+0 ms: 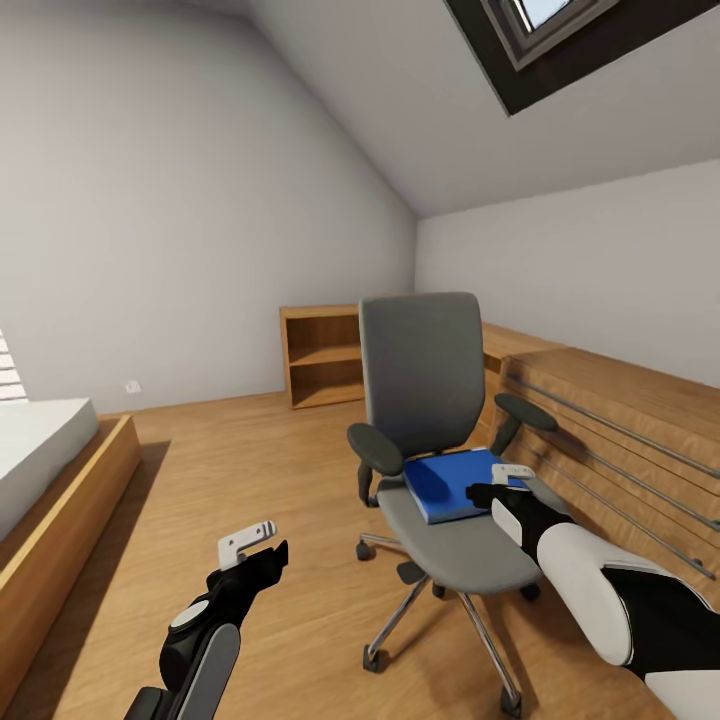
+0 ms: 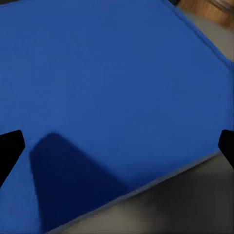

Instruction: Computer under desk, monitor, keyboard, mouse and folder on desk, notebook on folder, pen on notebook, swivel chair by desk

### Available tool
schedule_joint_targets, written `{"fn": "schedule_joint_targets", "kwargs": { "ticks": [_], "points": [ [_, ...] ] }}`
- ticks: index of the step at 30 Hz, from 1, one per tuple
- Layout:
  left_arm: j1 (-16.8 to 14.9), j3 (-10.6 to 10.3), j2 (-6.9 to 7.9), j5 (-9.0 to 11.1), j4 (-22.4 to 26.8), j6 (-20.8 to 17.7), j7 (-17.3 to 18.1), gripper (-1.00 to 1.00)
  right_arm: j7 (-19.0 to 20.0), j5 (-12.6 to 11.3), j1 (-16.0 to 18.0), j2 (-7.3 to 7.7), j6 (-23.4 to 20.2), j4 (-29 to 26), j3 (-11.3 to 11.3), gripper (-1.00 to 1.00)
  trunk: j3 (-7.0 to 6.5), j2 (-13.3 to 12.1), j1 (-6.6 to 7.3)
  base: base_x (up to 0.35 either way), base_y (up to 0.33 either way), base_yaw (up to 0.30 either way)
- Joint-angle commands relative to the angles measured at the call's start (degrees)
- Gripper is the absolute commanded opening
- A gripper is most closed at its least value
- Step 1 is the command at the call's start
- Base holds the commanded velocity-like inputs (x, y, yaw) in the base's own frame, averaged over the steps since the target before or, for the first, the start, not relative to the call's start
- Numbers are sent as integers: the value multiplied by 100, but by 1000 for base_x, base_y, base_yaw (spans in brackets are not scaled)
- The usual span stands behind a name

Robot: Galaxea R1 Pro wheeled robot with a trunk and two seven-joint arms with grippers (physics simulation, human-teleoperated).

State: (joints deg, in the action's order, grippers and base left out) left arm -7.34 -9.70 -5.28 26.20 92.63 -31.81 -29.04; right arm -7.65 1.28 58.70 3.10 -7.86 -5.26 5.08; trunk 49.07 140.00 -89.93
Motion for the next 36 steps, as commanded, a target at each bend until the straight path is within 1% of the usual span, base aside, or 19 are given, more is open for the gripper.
{"fn": "schedule_joint_targets", "kwargs": {
  "ticks": [1,17,29,36],
  "points": [
    [-4,-6,1,61,3,-9,-57,100,-8,13,1,-2,-25,-11,44,100,-12,-39,24,0,0,0],
    [-4,-6,1,61,1,-9,-57,100,-8,13,1,-2,-24,-19,37,100,-12,-39,24,4,0,0],
    [-4,-6,1,61,-4,-9,-57,100,-25,5,1,1,-45,-55,37,100,-12,-39,24,217,0,0],
    [-4,-6,1,61,-9,-9,-57,100,-26,4,1,-5,-49,-40,30,100,-12,-39,24,72,0,0]
  ]
}}
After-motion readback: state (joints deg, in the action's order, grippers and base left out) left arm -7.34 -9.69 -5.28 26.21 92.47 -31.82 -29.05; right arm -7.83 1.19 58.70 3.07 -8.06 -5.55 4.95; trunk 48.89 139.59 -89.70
